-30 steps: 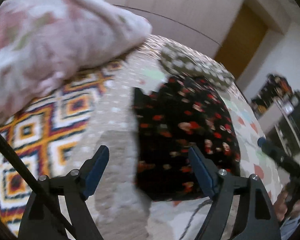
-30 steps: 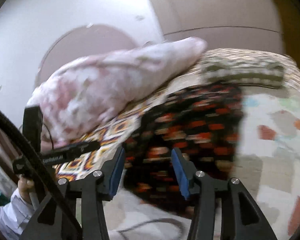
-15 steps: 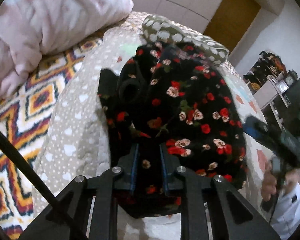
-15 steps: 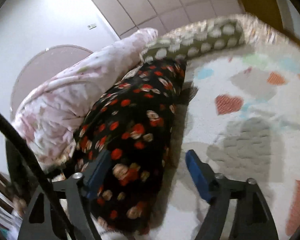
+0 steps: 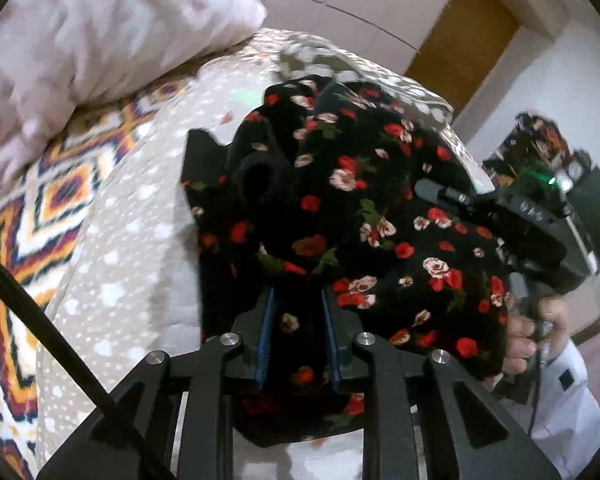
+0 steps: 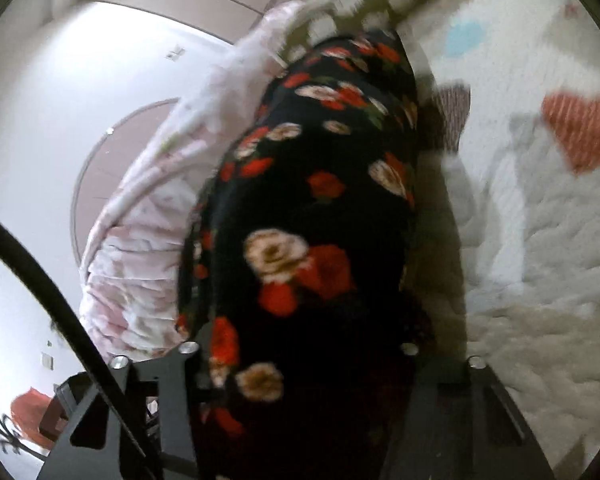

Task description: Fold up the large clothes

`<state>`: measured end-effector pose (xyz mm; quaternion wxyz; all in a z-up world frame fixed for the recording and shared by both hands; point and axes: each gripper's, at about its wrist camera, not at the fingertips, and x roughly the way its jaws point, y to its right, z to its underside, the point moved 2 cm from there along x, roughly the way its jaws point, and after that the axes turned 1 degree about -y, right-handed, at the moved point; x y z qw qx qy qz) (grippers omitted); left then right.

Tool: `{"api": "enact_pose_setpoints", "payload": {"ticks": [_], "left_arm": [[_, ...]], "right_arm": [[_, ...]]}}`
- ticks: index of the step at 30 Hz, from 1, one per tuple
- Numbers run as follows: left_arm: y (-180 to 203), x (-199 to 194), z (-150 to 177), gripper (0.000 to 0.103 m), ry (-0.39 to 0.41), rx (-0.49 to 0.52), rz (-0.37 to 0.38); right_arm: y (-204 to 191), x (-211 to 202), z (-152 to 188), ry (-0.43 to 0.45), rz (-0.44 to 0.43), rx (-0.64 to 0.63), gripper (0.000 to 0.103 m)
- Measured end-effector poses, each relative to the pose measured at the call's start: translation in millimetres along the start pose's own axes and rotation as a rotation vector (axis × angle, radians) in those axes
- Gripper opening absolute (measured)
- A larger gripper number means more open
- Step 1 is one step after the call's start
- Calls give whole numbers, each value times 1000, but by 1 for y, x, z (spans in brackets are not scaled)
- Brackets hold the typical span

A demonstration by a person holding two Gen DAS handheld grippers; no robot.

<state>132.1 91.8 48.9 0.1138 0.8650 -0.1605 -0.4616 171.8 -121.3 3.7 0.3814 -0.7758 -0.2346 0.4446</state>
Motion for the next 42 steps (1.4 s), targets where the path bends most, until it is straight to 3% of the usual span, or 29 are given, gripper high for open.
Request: {"api": "enact_pose_setpoints", "payload": {"ticks": [5, 7, 10, 13, 15, 17, 19, 21, 22, 23, 26, 29, 32, 35, 37, 42], "left_arm": [[47, 20, -11, 19, -28, 38, 97], [60, 37, -12, 19, -55, 50, 96], [65, 56, -9, 23, -92, 28, 91], [58, 46, -7, 25, -91, -9, 120], [54, 28, -5, 25, -76, -12, 101], [51, 7, -3, 26, -40, 1, 50], [43, -20, 2, 39, 15, 9, -12], [34, -48, 10, 64, 89, 5, -82], [29, -56, 10, 69, 122, 5, -112], [27, -70, 16, 75, 170, 7, -156], [21, -101, 28, 83, 280, 24, -285], [17, -133, 40, 97, 393, 29, -362], [18, -162, 54, 100, 473, 54, -430], [22, -176, 64, 101, 509, 65, -444], [25, -182, 68, 101, 532, 58, -434], [32, -192, 82, 101, 581, 45, -407]], "right_arm": [[-5, -64, -14, 103, 12, -49, 54], [5, -89, -18, 140, 111, -81, 57], [34, -94, -15, 104, 212, -29, 68], [57, -97, -6, 101, 262, 43, 74], [46, -110, -4, 131, 277, 27, 74], [22, -124, -3, 167, 361, -48, 74], [-3, -141, -3, 224, 454, -135, 76], [-28, -152, 1, 269, 499, -215, 76], [-38, -151, 3, 265, 500, -244, 68], [-49, -149, 7, 253, 490, -284, 50], [-72, -115, 20, 165, 448, -341, 22], [-76, -58, 35, 57, 432, -347, 17], [-66, 2, 53, -102, 358, -284, 18], [-65, 26, 68, -150, 272, -228, 17], [-66, 35, 77, -199, 213, -196, 7], [-73, 33, 86, -187, 265, -231, 6]]}}
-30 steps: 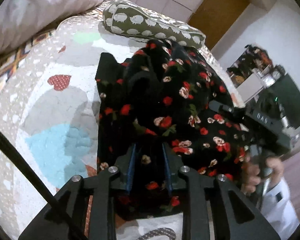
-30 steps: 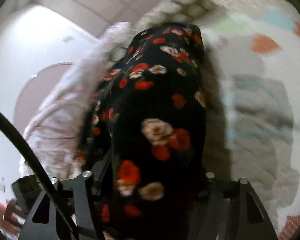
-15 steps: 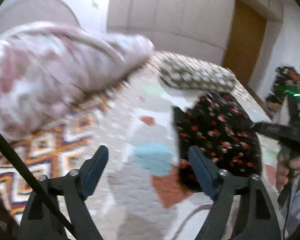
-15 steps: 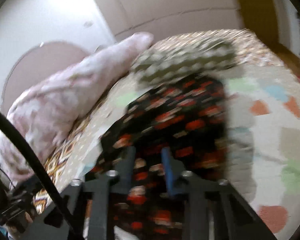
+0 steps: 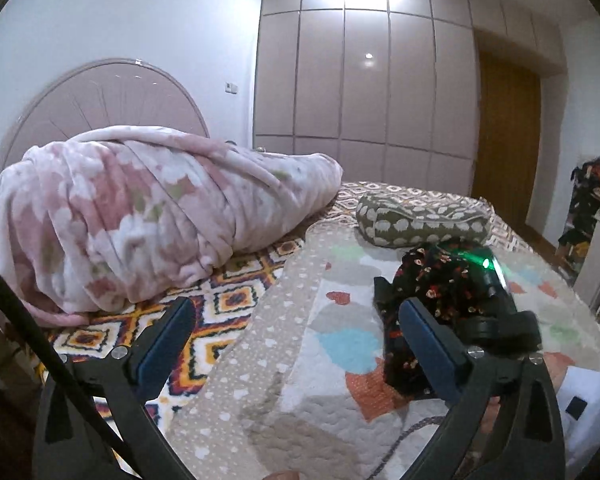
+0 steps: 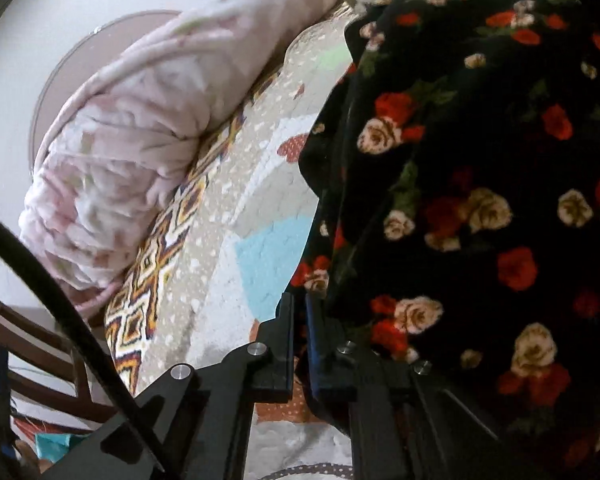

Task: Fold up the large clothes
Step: 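Lower the folded bundle beside the polka-dot pillow and open both grippers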

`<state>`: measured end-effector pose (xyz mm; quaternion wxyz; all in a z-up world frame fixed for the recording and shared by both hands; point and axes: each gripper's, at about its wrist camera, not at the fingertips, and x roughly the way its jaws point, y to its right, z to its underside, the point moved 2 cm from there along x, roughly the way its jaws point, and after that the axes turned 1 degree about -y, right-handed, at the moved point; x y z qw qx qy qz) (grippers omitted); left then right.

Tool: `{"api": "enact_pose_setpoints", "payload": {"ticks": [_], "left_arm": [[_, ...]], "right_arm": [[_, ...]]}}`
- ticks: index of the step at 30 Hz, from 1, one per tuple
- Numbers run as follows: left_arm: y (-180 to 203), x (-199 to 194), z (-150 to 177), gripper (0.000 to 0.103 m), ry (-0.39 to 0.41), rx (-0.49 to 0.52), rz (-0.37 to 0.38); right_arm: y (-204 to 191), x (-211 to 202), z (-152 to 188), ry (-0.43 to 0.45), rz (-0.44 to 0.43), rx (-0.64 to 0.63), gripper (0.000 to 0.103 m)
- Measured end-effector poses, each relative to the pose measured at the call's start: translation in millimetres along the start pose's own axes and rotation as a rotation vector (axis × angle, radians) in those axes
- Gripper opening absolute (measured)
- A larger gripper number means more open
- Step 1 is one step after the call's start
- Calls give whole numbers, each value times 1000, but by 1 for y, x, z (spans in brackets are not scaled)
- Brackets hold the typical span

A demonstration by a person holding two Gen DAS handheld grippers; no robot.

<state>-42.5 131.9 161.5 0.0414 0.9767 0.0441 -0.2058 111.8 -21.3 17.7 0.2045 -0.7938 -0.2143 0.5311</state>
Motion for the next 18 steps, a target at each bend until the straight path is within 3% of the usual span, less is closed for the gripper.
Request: {"api": "enact_pose_setpoints", "payload": {"ticks": [5, 8, 10, 18], "left_arm": [[7, 9, 17, 101, -102, -2, 87], [24, 23, 34, 101, -204, 46, 80], [38, 32, 50, 101, -260, 86, 86], [69, 66, 103, 101, -449, 109, 71]], "right_arm": [[-28, -62, 3, 142, 60, -145, 7], [-21, -95, 16, 222, 139, -150, 10], [-10, -107, 34, 228, 214, -145, 11], [32, -139, 118, 242, 423, -121, 43]]}}
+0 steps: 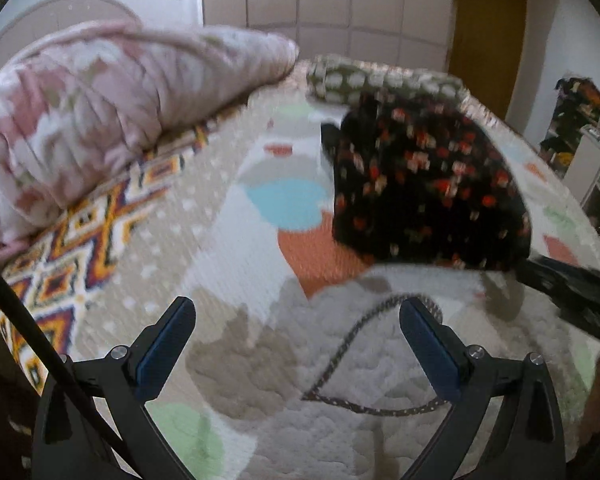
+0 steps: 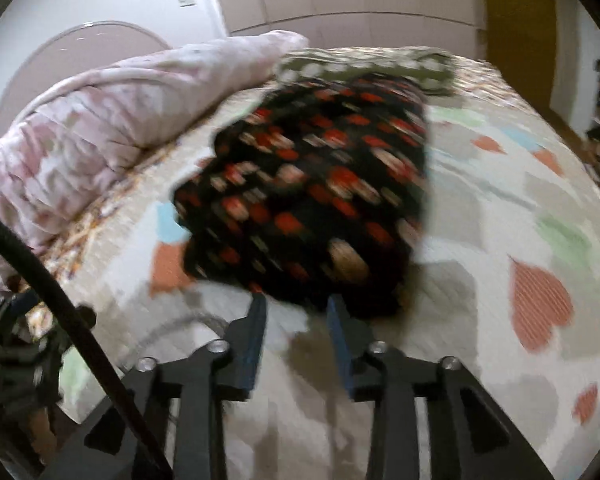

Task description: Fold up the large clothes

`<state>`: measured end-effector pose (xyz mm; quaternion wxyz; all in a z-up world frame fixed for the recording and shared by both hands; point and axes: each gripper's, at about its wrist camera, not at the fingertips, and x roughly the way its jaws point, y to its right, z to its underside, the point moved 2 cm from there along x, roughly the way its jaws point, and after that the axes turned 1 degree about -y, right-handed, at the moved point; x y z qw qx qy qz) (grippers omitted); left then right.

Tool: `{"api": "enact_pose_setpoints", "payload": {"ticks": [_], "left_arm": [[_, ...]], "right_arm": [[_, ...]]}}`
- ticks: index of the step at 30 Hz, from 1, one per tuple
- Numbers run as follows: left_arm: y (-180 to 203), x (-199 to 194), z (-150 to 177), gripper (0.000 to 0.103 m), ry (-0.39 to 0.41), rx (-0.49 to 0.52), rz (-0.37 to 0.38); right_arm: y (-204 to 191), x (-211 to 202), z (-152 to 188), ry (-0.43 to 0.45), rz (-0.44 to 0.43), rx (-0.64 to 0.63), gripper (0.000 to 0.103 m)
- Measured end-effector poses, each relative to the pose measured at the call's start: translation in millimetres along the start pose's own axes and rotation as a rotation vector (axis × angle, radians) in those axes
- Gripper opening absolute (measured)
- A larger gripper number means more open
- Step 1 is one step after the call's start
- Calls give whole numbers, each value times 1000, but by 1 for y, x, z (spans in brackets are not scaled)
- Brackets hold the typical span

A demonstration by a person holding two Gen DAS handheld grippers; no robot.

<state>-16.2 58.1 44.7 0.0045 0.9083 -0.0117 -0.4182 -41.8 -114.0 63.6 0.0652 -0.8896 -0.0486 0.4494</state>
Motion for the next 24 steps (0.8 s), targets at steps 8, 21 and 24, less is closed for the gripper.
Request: {"api": "enact_pose_setpoints", "payload": {"ticks": [8, 21, 24], "left_arm": [[11, 37, 26, 101, -146, -13, -9], [12, 51, 43, 103, -135, -17, -8], [10, 49, 42, 103, -118, -23, 5]], "right_arm": [[24, -11, 45, -10, 64, 73, 46], [14, -7, 51, -19, 73, 77, 55], [12, -6, 52, -18, 87, 72, 55]]}}
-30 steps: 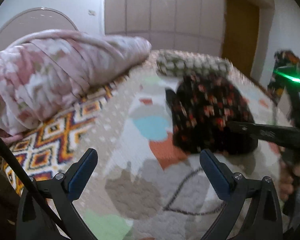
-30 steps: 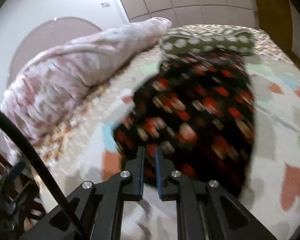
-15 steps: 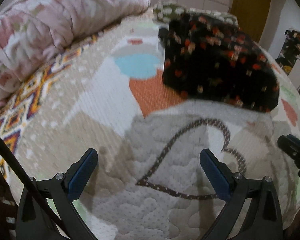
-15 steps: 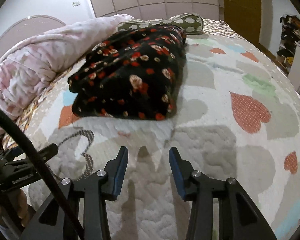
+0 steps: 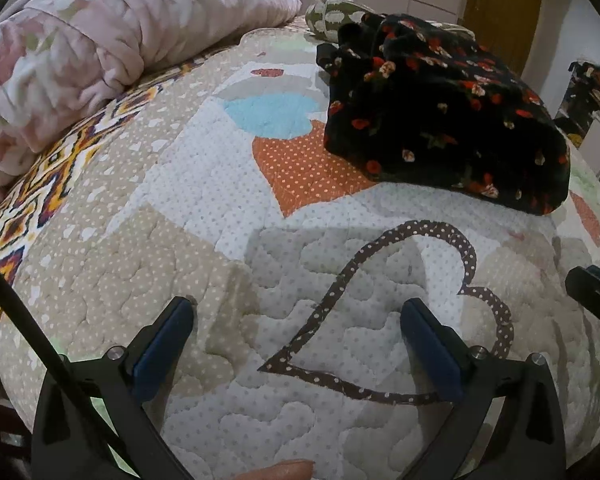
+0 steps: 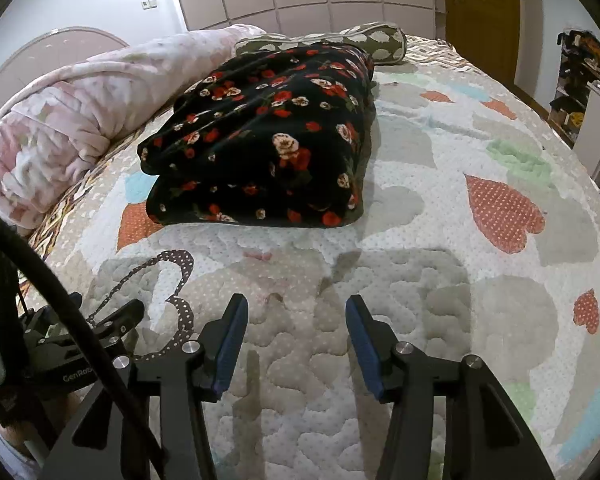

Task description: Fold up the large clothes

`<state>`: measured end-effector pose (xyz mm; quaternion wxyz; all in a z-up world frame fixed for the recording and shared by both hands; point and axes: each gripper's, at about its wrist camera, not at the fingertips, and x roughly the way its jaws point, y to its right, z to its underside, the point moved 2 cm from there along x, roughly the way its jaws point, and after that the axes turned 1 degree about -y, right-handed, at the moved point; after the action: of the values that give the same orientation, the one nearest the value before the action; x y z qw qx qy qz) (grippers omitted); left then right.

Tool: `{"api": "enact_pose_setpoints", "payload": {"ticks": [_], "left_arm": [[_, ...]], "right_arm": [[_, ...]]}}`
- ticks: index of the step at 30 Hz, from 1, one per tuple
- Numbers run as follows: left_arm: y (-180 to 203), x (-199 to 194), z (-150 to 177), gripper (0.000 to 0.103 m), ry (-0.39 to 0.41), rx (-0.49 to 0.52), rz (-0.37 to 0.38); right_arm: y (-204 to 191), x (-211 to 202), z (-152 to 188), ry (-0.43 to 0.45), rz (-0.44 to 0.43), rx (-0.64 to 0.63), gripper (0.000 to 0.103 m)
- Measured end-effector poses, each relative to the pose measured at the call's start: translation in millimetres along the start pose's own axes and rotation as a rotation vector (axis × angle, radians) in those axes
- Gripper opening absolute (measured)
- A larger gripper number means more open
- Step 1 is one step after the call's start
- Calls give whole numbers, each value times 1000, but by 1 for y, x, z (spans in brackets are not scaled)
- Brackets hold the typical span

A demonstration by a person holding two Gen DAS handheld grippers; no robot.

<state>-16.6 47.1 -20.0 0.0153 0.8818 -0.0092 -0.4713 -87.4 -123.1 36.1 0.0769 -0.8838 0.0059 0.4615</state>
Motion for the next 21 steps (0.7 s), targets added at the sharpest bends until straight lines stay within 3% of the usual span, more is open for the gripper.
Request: {"api": "enact_pose_setpoints", "payload": {"ticks": [4, 11, 21], "left_arm": [[-4, -15, -3, 103, 19, -18, 0], [3, -64, -5, 103, 125, 20, -24], [10, -100, -2, 103, 168, 29, -12]], "right_arm": [[-3, -4, 0, 14, 28, -16, 56], [-4, -15, 2, 35, 49, -18, 61], [-3, -32, 7, 64, 74, -19, 64]]}}
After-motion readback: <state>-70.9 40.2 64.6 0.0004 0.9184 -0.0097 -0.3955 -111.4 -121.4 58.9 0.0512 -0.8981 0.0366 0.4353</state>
